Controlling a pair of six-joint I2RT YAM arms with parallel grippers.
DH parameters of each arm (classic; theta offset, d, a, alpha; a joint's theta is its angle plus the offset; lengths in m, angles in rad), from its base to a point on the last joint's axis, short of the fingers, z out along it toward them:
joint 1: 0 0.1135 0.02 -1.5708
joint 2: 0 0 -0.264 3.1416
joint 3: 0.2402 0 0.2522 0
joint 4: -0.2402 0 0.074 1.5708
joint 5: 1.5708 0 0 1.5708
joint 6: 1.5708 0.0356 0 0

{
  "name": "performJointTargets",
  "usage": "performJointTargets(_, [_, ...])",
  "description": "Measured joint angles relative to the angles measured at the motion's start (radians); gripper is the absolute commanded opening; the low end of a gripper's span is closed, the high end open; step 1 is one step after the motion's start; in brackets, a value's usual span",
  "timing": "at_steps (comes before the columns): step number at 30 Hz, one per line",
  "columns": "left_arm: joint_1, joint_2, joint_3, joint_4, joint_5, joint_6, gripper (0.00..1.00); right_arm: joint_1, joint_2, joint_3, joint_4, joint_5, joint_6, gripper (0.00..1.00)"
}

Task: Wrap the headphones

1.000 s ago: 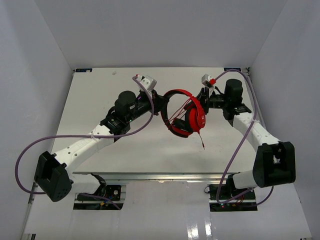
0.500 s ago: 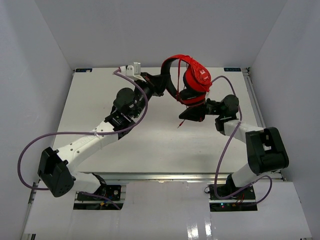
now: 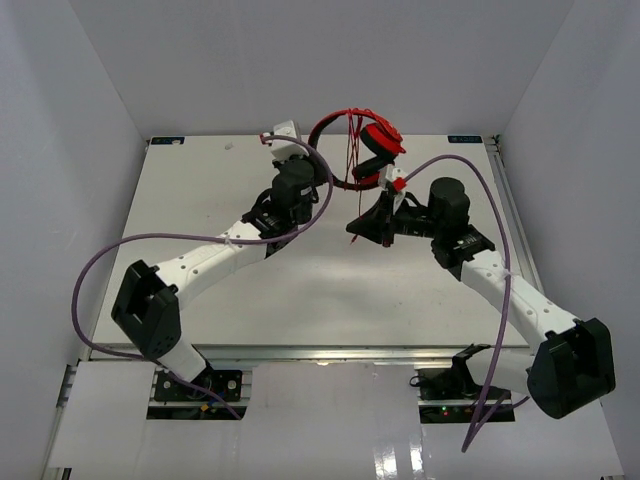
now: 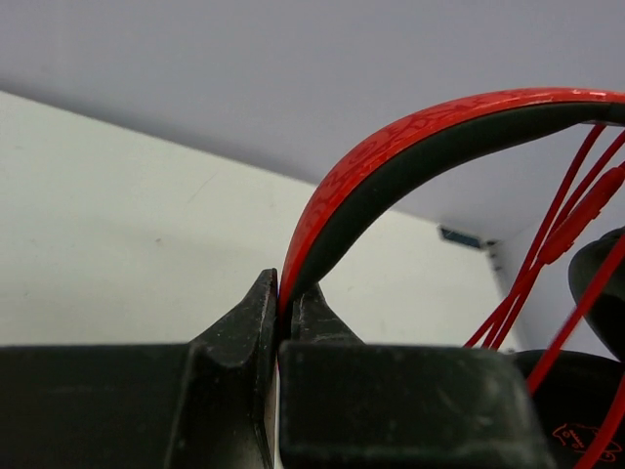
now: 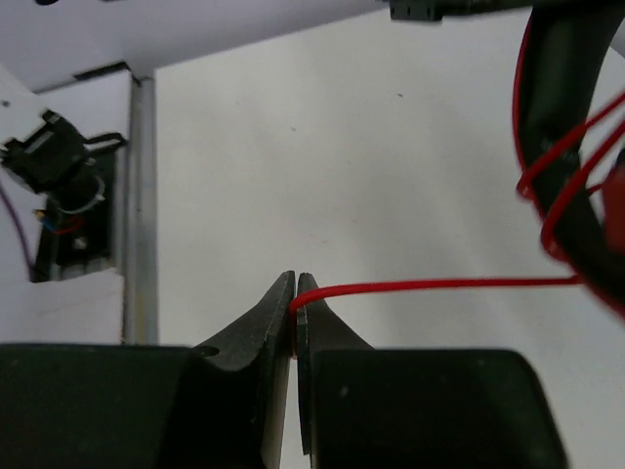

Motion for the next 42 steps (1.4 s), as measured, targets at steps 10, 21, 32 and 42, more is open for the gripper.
performJointTargets(10, [0.002,0.186,-0.005,-0.29,0.183,0.192,0.0,0.195,0.074,0.109,-0.553,0.723,-0.612,0.08])
performJointTargets(21, [0.012,0.198,-0.069,-0.351,0.475,0.301,0.0,0.274,0.08,0.018,-0.573,0.989,-0.973,0.08])
performJointTargets(32, [0.014,0.321,-0.058,-0.393,0.724,0.351,0.0,0.408,0.065,-0.117,-0.404,1.029,-1.162,0.08])
performJointTargets(42, [0.012,0.381,-0.022,-0.452,0.861,0.4,0.0,0.427,0.062,-0.168,-0.372,0.946,-1.277,0.11])
